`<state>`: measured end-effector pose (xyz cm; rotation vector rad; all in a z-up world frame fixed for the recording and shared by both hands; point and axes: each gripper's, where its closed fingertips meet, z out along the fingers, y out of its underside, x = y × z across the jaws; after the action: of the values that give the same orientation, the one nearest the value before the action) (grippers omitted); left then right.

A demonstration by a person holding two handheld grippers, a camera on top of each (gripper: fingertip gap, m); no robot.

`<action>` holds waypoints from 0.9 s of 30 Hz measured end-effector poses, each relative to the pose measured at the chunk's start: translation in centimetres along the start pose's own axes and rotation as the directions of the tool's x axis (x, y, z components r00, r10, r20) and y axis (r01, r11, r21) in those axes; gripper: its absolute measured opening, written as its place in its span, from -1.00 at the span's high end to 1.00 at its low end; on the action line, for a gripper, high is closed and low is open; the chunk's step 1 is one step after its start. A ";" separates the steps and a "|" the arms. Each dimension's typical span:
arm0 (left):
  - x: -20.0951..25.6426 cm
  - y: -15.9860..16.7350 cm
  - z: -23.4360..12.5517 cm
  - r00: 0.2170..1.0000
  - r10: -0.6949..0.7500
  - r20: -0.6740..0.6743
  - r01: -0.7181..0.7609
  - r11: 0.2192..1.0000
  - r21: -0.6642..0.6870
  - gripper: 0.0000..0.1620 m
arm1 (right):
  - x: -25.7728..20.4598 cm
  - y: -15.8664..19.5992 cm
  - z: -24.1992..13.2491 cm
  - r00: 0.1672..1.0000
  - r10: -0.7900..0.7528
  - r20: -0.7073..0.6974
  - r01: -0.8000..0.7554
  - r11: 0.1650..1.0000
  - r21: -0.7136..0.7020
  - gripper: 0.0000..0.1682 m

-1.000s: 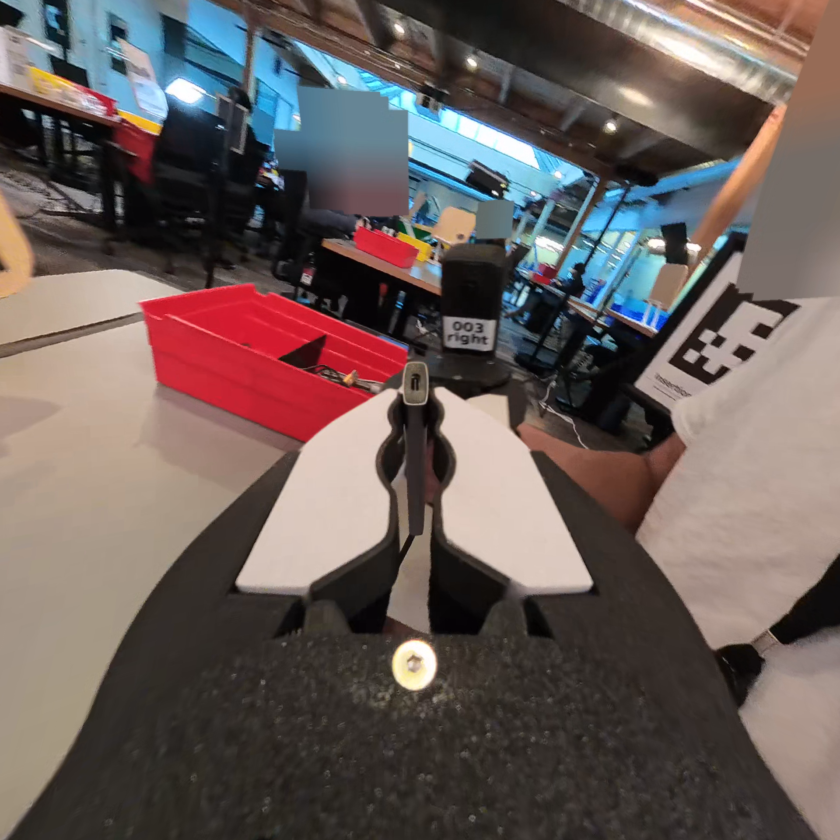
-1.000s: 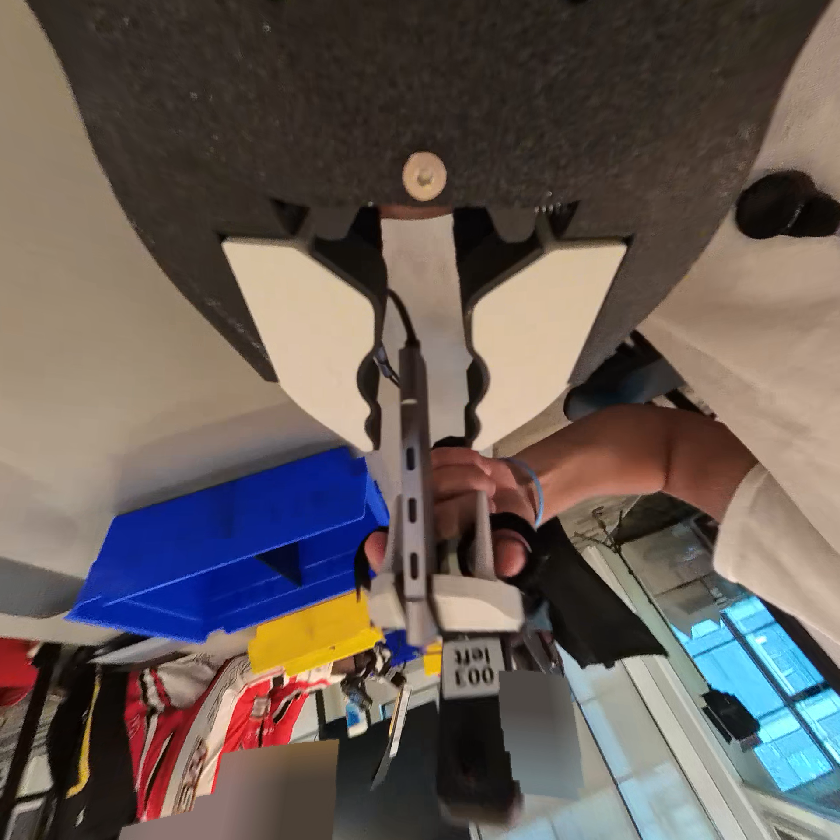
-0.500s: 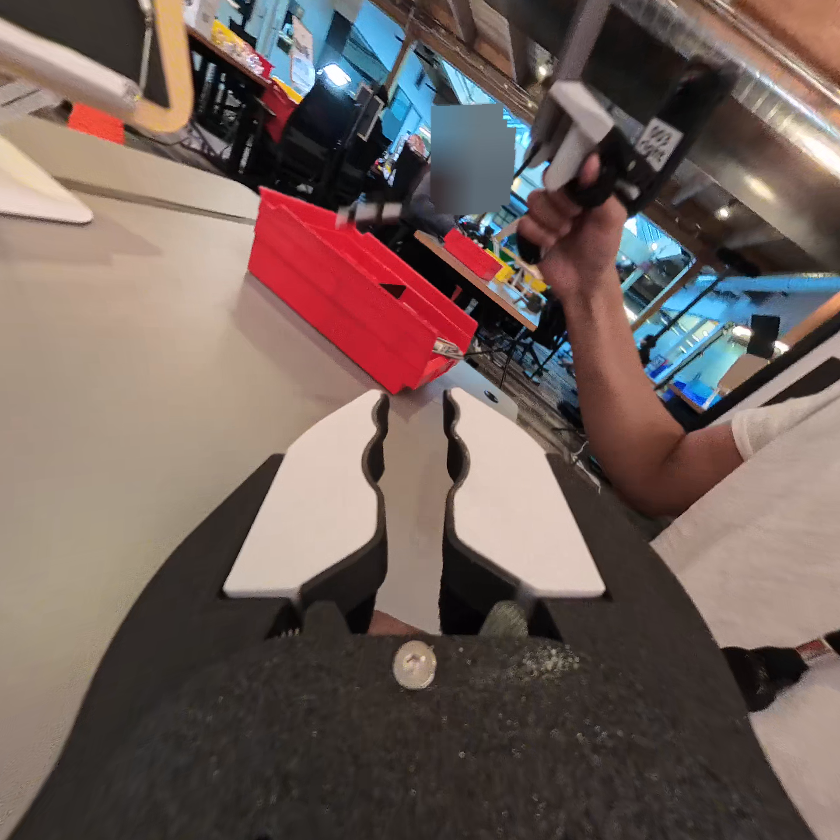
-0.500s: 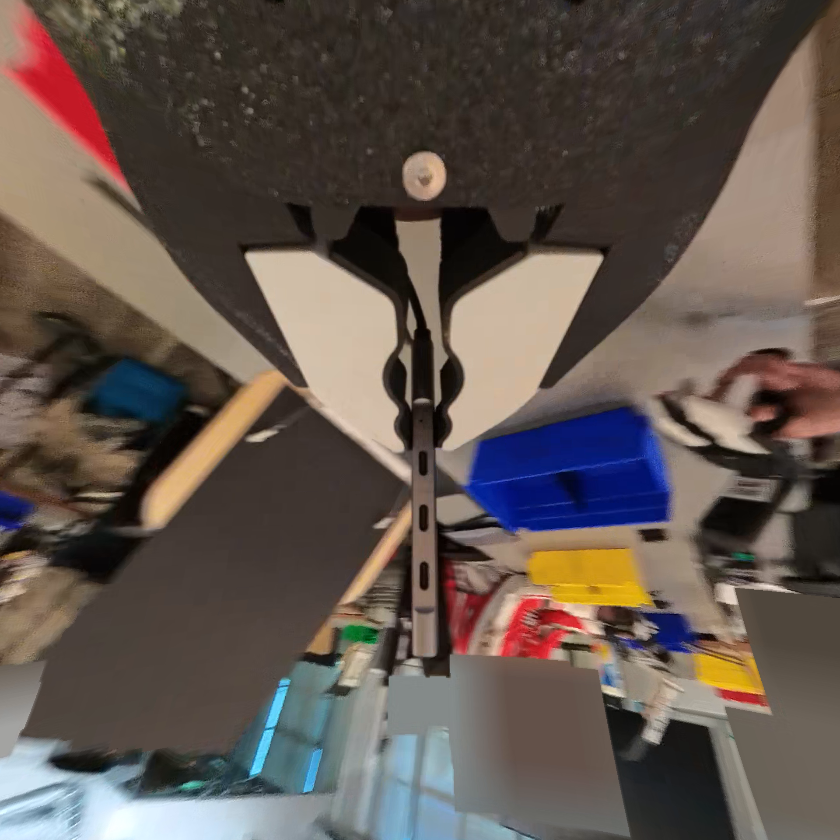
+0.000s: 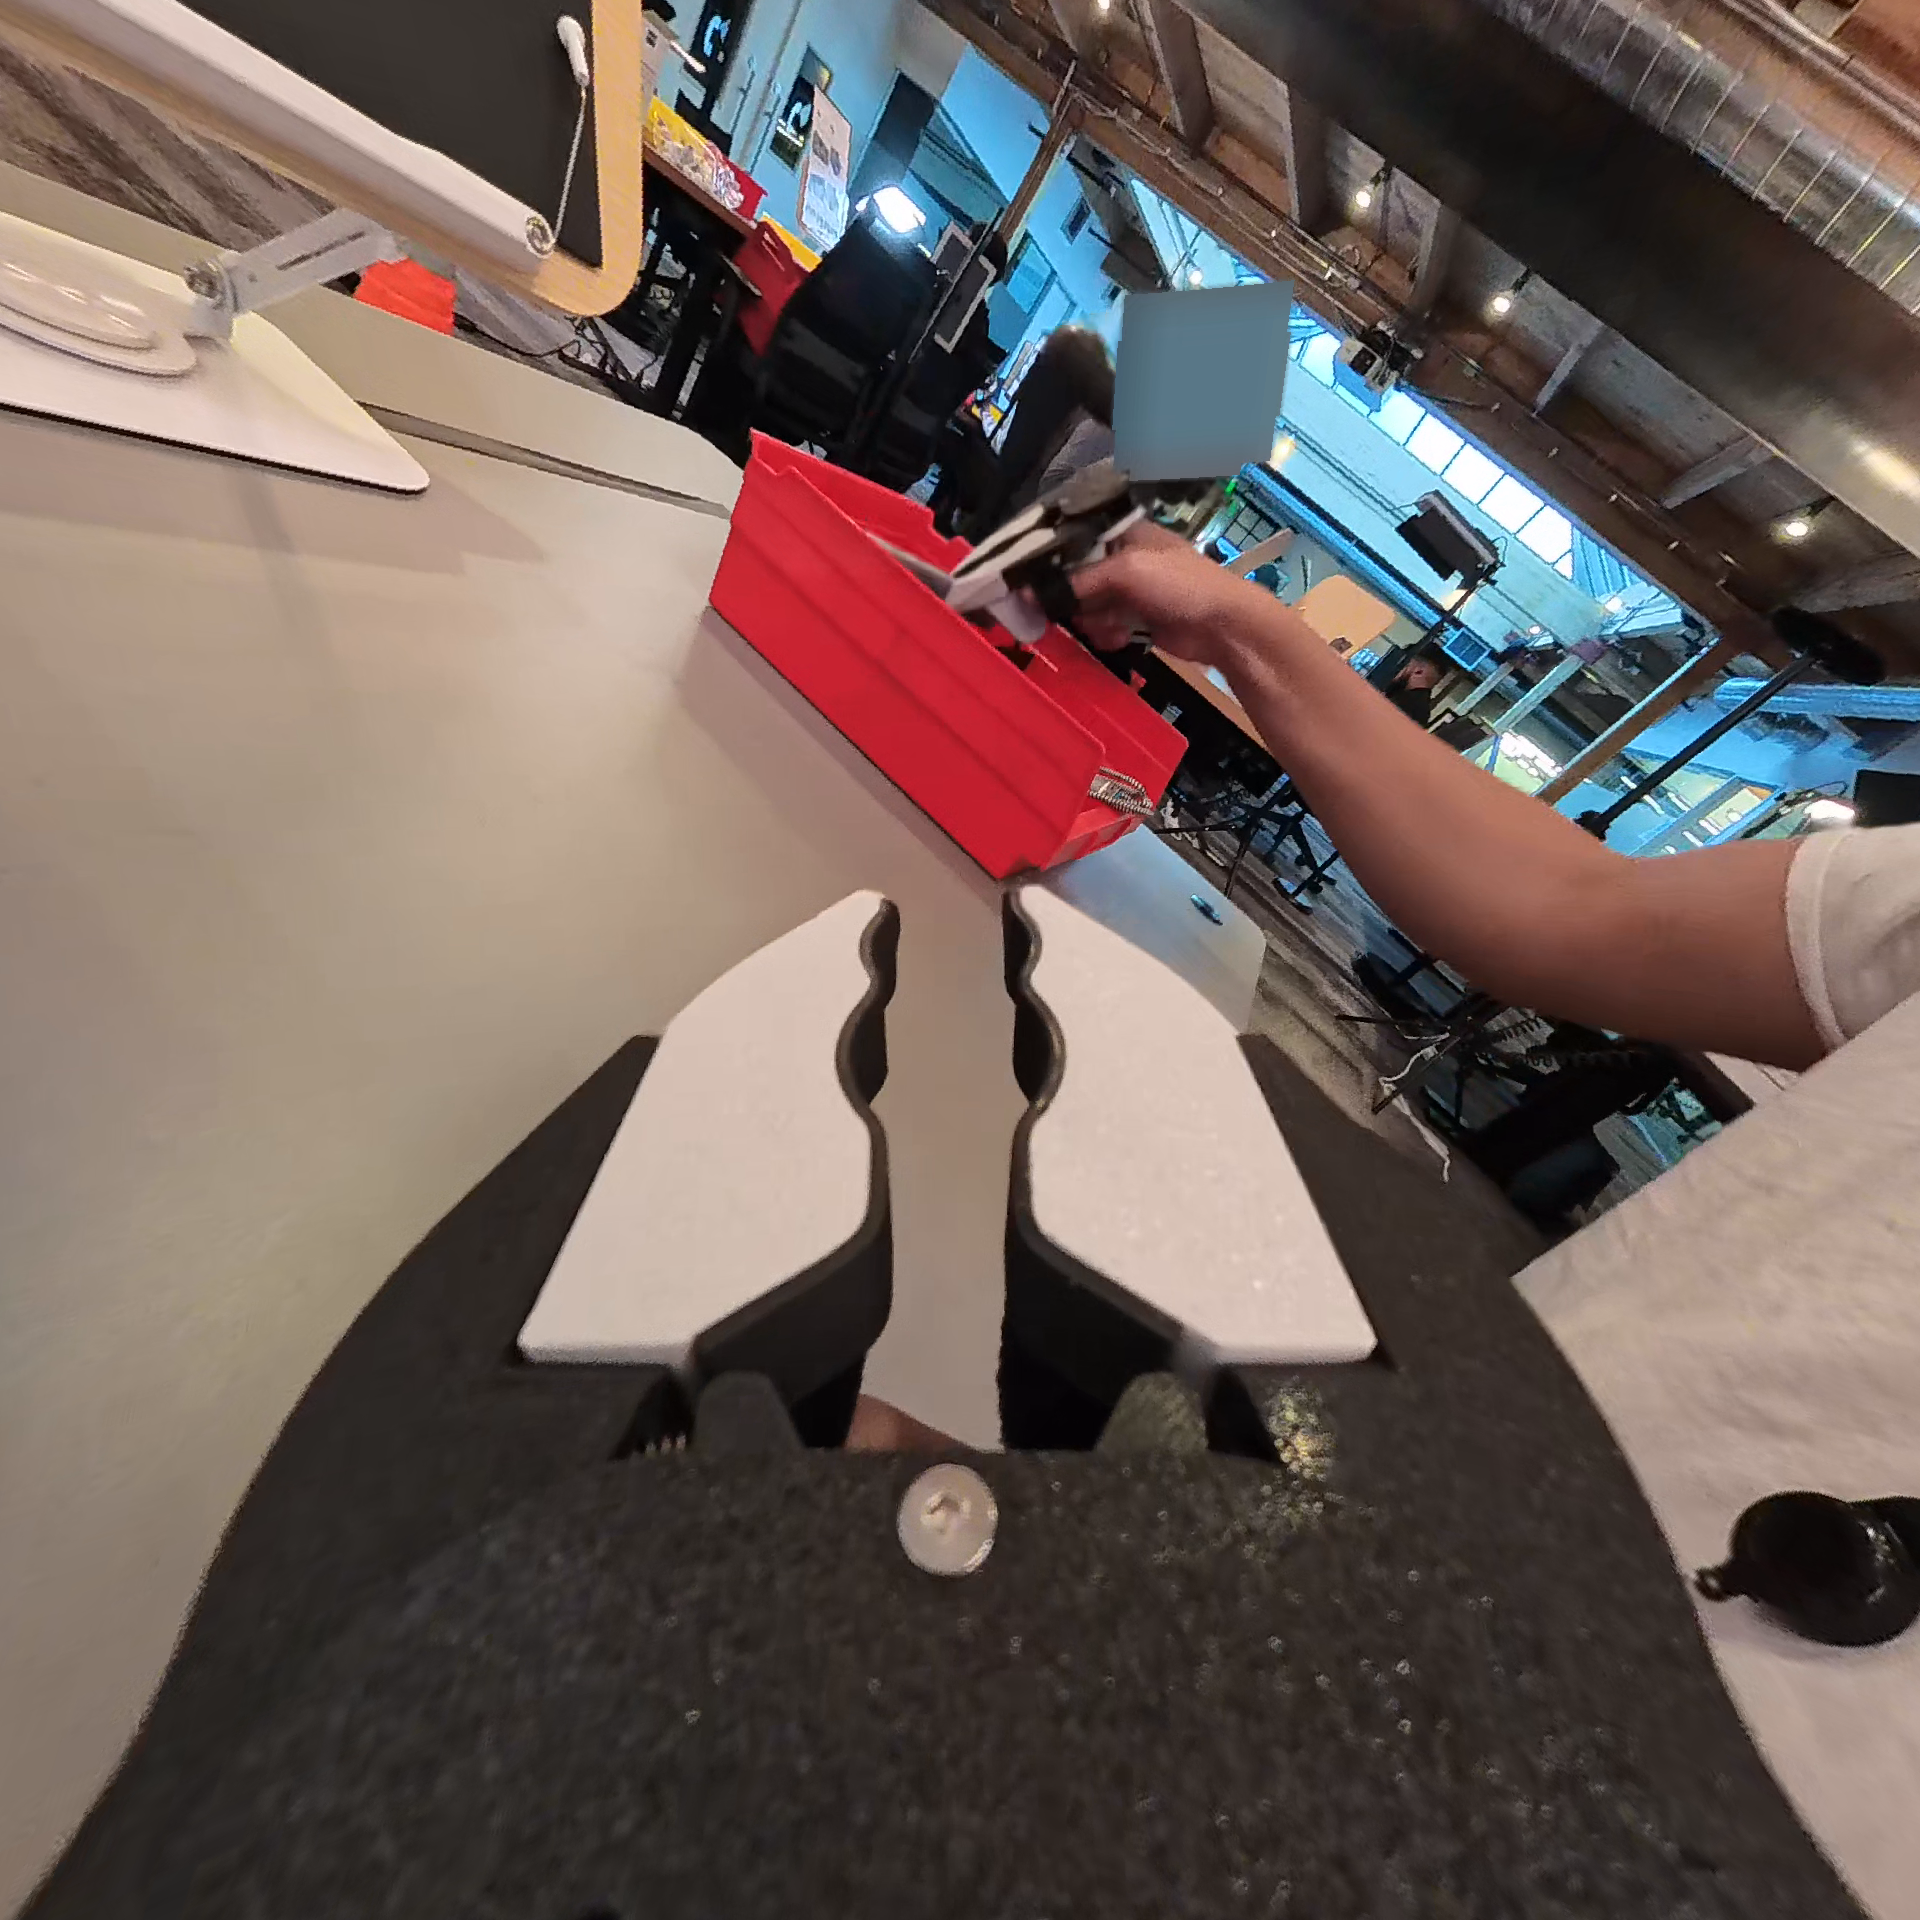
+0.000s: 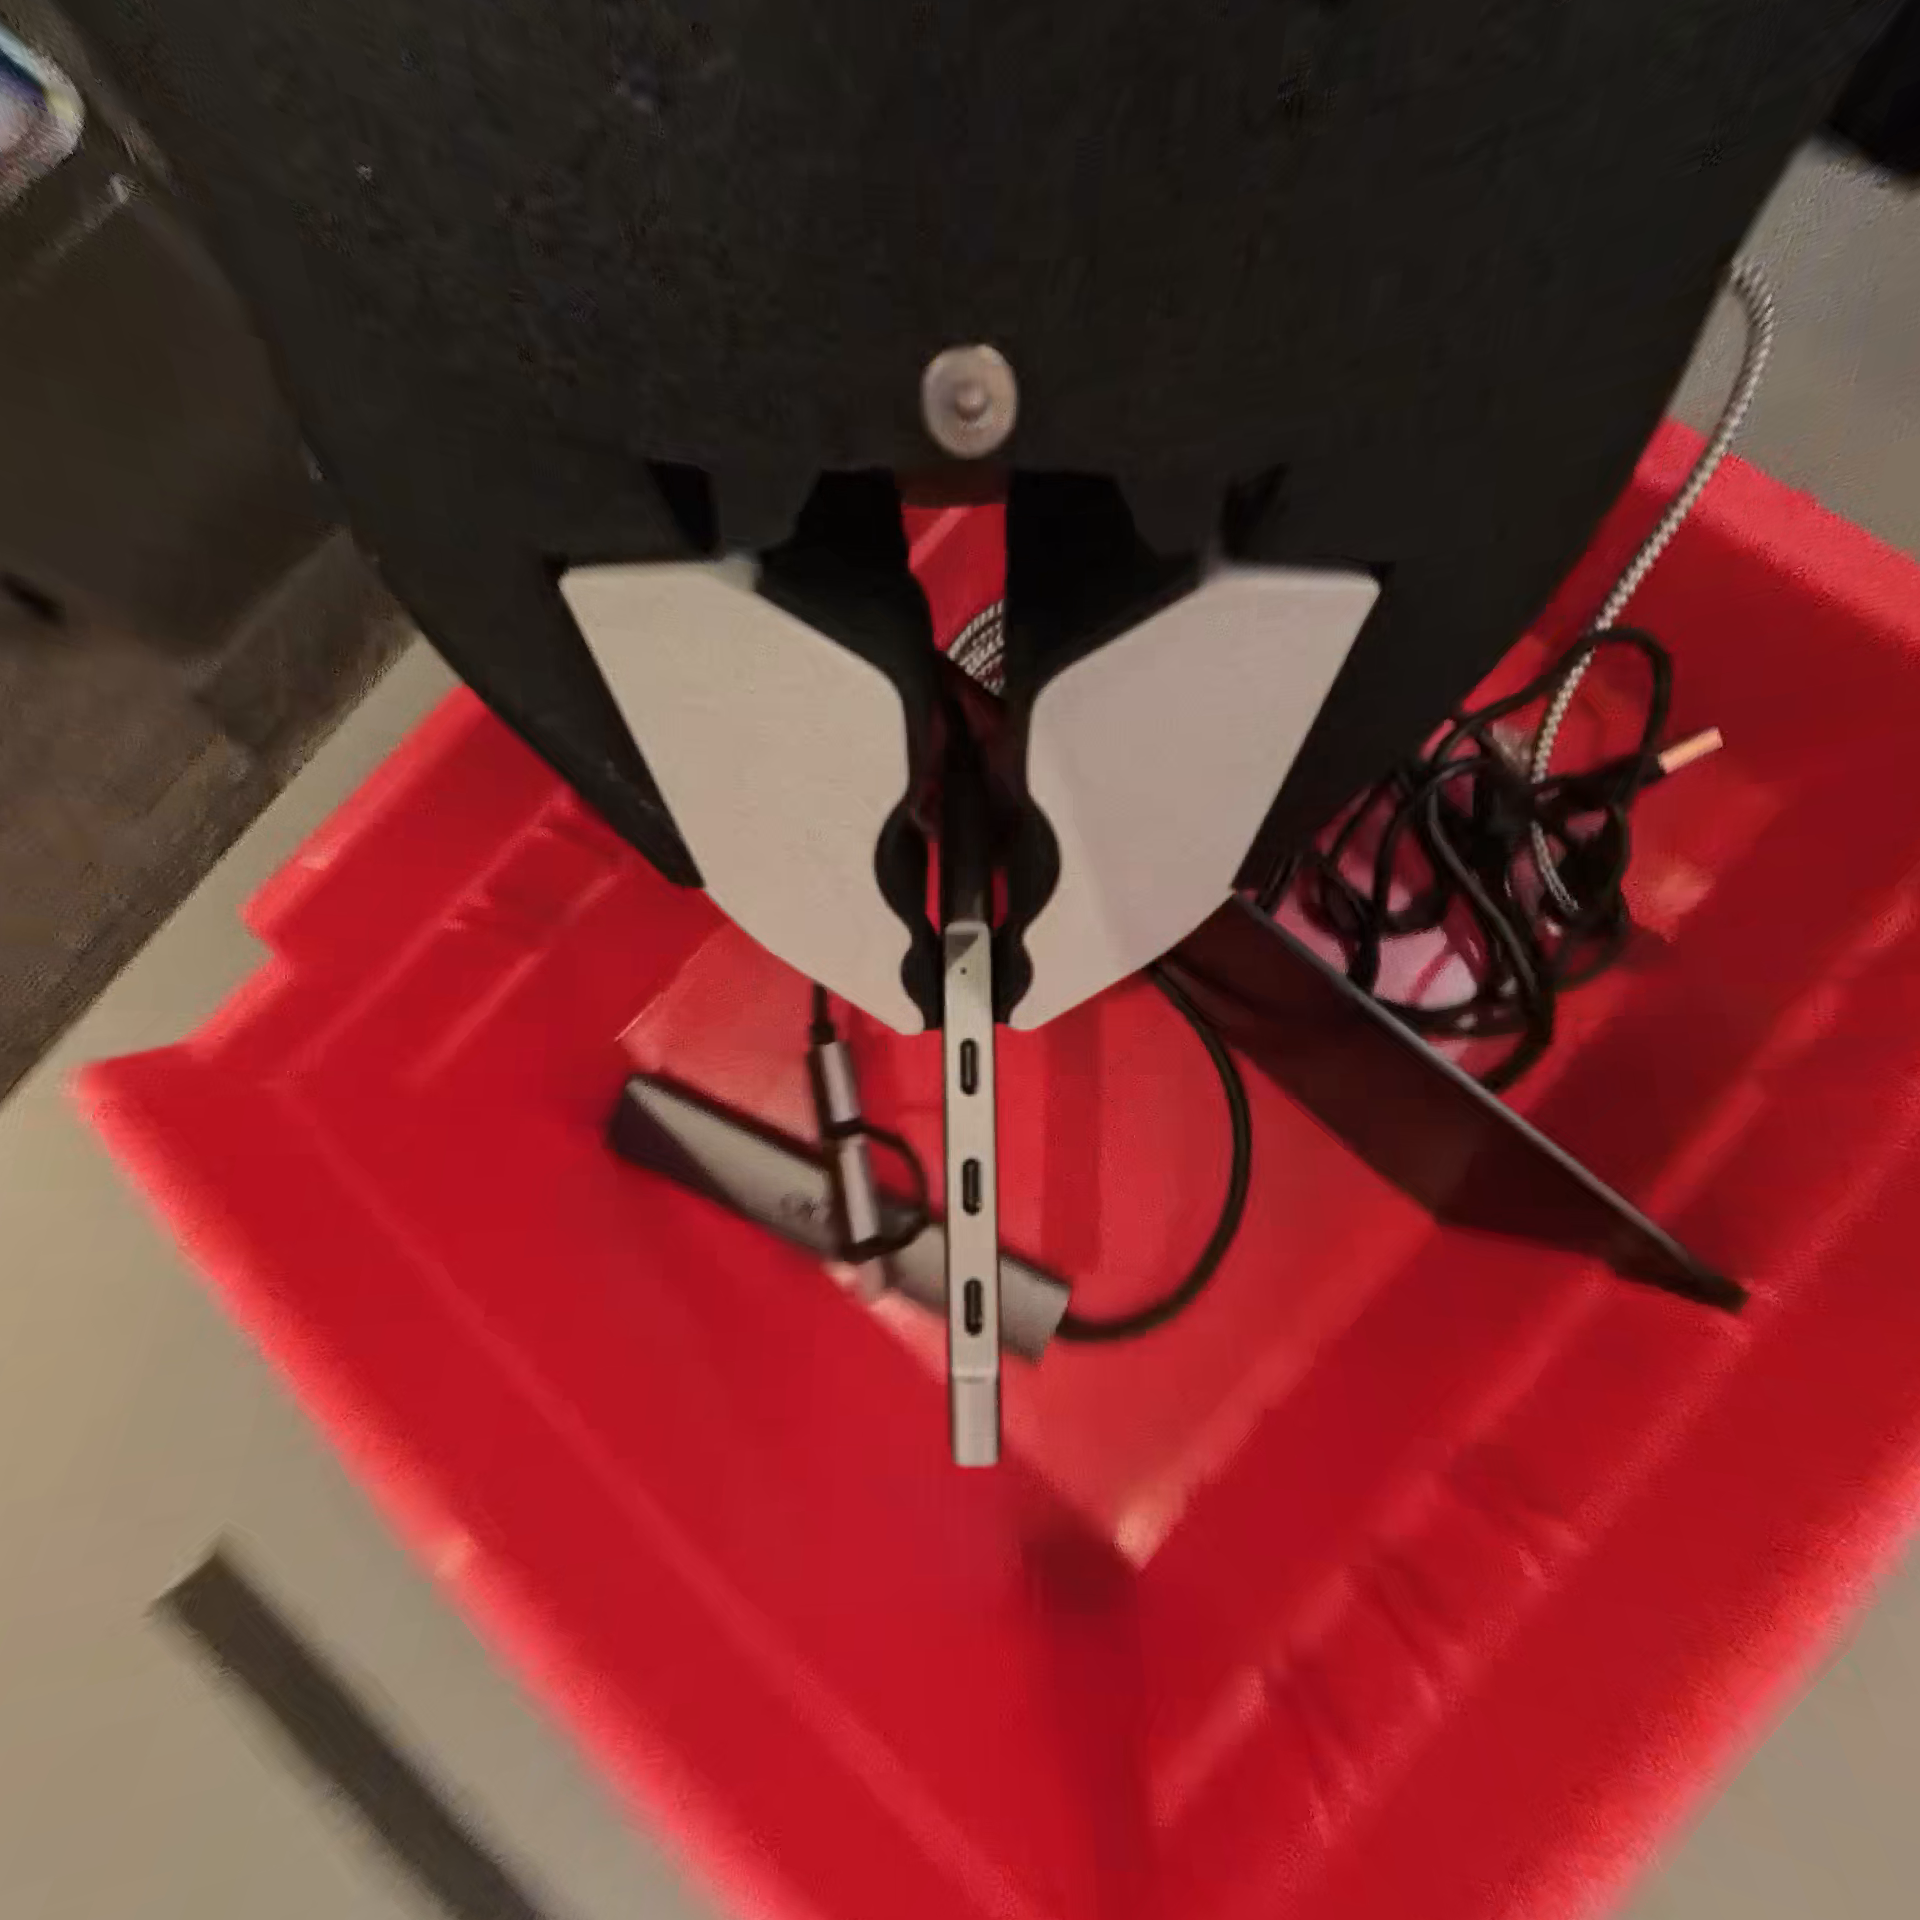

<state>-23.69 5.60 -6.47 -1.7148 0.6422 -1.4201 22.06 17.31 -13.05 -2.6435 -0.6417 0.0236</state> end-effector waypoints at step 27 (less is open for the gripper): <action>-7.8 -0.4 -19.5 0.463 0.312 0.830 -0.307 0.934 -0.180 0.73 | -15.2 10.7 -9.6 0.802 0.584 -0.123 -0.303 0.575 0.760 0.67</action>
<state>-44.44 6.94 -9.58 -1.8991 0.3451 -0.1828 14.18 -1.84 -9.77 -1.8774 0.1958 -0.0587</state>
